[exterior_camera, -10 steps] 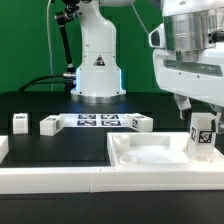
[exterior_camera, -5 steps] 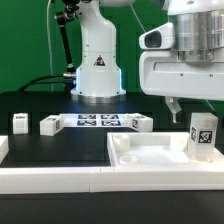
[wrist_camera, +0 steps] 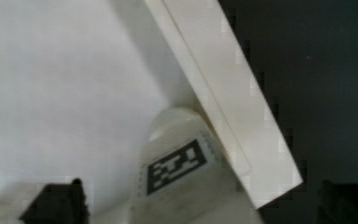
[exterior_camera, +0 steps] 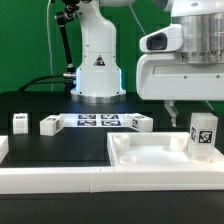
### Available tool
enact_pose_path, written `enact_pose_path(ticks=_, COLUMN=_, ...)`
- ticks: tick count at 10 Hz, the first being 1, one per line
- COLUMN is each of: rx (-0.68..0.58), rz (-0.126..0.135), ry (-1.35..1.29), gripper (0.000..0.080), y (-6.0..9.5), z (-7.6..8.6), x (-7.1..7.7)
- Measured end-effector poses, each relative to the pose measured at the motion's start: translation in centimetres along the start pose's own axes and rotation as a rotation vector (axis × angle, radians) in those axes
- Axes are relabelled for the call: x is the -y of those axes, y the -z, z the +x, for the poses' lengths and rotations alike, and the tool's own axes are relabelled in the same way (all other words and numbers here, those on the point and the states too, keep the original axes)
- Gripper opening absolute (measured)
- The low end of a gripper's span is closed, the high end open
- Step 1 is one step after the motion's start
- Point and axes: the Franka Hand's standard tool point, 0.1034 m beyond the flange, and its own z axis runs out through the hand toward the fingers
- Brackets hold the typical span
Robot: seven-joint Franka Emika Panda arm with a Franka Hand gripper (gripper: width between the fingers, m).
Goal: Assemble square table
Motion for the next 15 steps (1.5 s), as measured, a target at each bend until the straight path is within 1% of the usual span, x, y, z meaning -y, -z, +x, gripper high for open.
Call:
enact_pose_path(ticks=2, rx=-0.005, rz=-0.033, ry=0.175, gripper=0.0649, y=0.1, z=0.05, x=-0.16)
enact_pose_path(ticks=4, rx=-0.003, rz=-0.034, ry=0.282, gripper=0.0649, y=0.2, z=0.19, x=-0.24)
enact_pose_path(ticks=5, rx=-0.004, rz=-0.034, ry=0.282, gripper=0.0649, y=0.19, z=0.18, x=-0.22)
enact_pose_path(ticks=7, rx=-0.004, rz=-0.034, ry=0.28, gripper=0.0383, y=0.19, z=0.2, x=-0.23)
enact_pose_path(ticks=8, rx=-0.005, rz=-0.037, ry=0.278, gripper=0.0291, y=0.19, z=0.34, x=-0.49)
enact_pose_path(ticks=12, rx=-0.005, rz=-0.036, ry=0.246, gripper=0.0291, y=0.15, z=0.34, x=-0.53)
enact_pose_path(ticks=13, rx=-0.005, rz=-0.029, ry=0.193, gripper=0.0291, y=0.13, z=0.33, x=-0.51)
enact_pose_path(ticks=14, rx=-0.01, rz=-0.014, ry=0.034, gripper=0.0291, y=0.11, z=0.38, x=-0.49)
enact_pose_path(ticks=15, rx=-0.013, rz=-0.009, ry=-0.067, gripper=0.0291, y=0.09, z=0.4, x=-0.45)
